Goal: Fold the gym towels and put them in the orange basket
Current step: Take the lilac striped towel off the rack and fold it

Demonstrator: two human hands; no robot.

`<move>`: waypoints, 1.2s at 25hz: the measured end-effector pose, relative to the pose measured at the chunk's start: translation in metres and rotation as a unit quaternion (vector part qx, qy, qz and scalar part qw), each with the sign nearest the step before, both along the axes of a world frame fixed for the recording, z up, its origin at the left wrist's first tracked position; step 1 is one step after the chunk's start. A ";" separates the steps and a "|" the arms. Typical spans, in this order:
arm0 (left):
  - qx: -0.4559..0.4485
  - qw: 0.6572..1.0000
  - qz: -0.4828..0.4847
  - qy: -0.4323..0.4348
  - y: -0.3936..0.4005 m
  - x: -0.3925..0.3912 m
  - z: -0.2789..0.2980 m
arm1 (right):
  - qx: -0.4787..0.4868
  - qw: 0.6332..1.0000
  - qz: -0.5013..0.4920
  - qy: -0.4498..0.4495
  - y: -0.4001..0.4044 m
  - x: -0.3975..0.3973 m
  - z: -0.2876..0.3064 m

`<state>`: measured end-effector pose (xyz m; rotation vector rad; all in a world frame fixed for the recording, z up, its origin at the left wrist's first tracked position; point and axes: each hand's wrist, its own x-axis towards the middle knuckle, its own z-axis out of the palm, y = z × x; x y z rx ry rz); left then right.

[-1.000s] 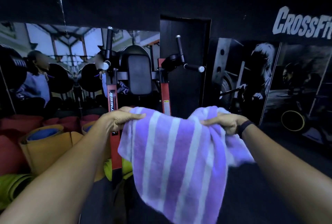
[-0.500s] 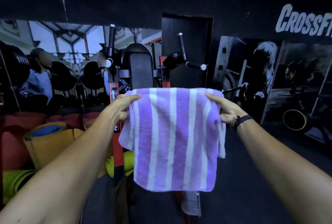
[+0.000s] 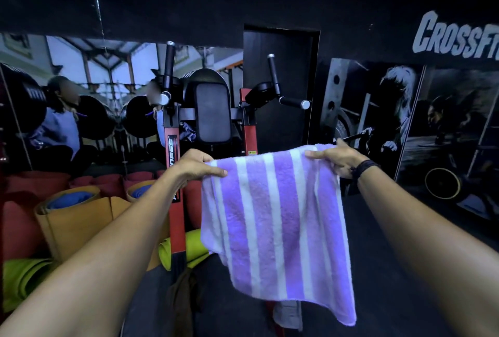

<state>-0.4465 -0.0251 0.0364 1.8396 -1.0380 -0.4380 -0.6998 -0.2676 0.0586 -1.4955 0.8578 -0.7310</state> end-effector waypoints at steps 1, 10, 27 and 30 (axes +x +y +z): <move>-0.017 1.000 0.017 0.000 -0.002 0.000 -0.001 | -0.006 0.999 0.043 0.003 0.012 -0.003 0.002; -0.053 0.985 0.111 -0.124 0.002 0.026 0.003 | -0.435 0.817 -0.015 0.377 0.010 -0.009 -0.003; -0.014 1.000 0.013 -0.012 -0.036 -0.062 0.018 | -0.287 0.933 0.063 0.209 0.089 0.057 0.010; -0.039 0.993 -0.069 0.085 -0.039 -0.071 0.021 | -0.166 0.977 0.096 0.097 0.104 0.066 0.018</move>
